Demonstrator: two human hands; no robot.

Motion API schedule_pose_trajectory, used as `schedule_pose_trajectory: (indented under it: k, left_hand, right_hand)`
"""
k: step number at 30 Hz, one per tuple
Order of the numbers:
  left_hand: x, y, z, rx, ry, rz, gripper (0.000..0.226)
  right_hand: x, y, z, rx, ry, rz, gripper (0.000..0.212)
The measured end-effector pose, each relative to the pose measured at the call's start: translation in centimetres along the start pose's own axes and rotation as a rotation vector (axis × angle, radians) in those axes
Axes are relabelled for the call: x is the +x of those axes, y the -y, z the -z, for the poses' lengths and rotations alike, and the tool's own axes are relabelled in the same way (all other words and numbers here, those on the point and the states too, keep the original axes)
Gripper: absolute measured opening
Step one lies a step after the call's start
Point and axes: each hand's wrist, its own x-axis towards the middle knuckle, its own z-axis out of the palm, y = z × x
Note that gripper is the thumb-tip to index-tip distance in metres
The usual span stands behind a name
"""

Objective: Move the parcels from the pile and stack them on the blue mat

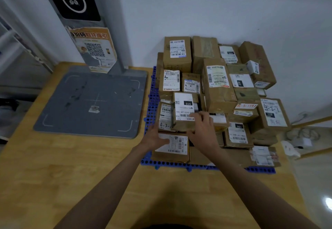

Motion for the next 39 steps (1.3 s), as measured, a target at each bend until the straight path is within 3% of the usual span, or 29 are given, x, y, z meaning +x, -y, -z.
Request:
schedule_pose_trajectory:
  k: [6,20,25,31,39]
  left_hand:
    - [-0.2,0.5,-0.7,0.002,-0.048,-0.073,0.093]
    - [0.8,0.5,0.4,-0.001,-0.038,-0.093,0.087]
    - [3.0,-0.9,3.6,-0.01,-0.109,-0.073,0.08]
    - [7.0,-4.0,9.1,-0.07,-0.216,-0.152,0.074]
    - [11.4,-6.8,11.4,-0.133,-0.13,-0.199,0.069]
  right_hand:
    - [-0.4,1.0,-0.1,-0.092,0.132,-0.027,0.069]
    - [1.7,1.6,0.7,-0.172,0.162,-0.025,0.067]
    - [6.0,2.9,2.0,-0.108,0.113,-0.037,0.067]
    - [12.3,4.8,3.1,0.062,0.191,-0.057,0.063]
    - [17.1,6.2,2.0,0.162,0.264,-0.045,0.062]
